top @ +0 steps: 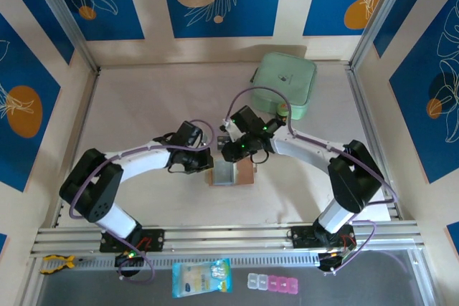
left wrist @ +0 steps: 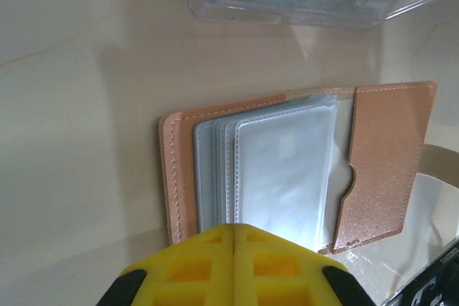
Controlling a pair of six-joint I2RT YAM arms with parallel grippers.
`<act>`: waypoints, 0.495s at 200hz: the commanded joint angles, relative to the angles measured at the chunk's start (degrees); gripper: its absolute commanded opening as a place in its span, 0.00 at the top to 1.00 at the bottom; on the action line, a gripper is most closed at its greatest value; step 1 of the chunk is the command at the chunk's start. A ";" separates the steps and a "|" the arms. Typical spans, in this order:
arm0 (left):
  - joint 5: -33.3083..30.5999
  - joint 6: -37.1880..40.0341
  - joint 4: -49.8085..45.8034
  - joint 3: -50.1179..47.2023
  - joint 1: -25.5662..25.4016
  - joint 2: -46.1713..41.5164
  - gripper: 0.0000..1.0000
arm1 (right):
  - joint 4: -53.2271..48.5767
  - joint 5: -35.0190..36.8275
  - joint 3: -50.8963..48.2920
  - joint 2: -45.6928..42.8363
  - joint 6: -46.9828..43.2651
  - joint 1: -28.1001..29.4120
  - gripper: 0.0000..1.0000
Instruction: Take the credit cards out of the card holder
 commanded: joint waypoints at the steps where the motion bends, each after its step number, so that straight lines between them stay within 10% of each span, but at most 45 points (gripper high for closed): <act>1: -0.02 -0.85 1.36 0.37 -1.16 1.04 0.94 | 4.07 0.51 -3.35 -3.32 11.43 0.41 0.84; 99: -4.74 -0.43 1.15 -3.16 -2.45 -0.33 0.96 | 6.17 -6.34 -8.41 -1.67 22.30 1.04 0.76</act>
